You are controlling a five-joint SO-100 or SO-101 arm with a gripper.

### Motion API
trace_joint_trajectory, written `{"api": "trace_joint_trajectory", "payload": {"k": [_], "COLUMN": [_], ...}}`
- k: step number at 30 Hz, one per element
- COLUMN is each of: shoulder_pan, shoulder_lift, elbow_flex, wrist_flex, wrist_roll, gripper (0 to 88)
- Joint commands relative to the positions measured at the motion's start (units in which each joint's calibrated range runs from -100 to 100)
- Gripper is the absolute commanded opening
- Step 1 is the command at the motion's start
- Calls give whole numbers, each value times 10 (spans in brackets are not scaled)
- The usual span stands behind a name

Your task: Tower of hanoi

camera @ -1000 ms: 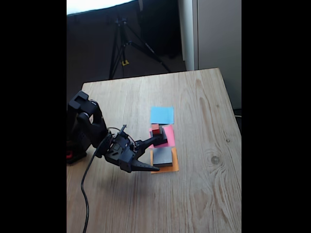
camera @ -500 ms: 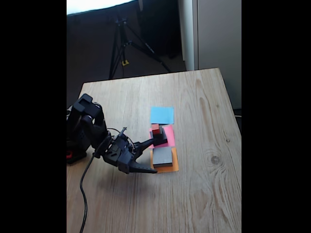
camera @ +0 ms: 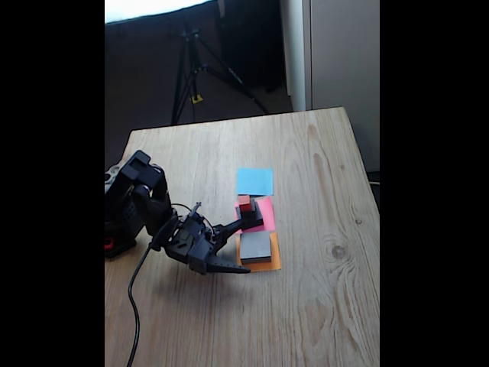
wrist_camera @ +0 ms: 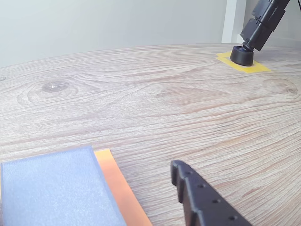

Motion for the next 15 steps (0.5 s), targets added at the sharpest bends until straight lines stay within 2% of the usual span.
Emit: {"api": "trace_joint_trajectory", "payload": {"k": [1, 15], "shoulder_pan": [-9, 1], "shoulder_lift": [4, 13], "elbow_flex": [-19, -43], "wrist_flex": [6, 13], "wrist_roll": [7, 7], "gripper": [582, 578]}}
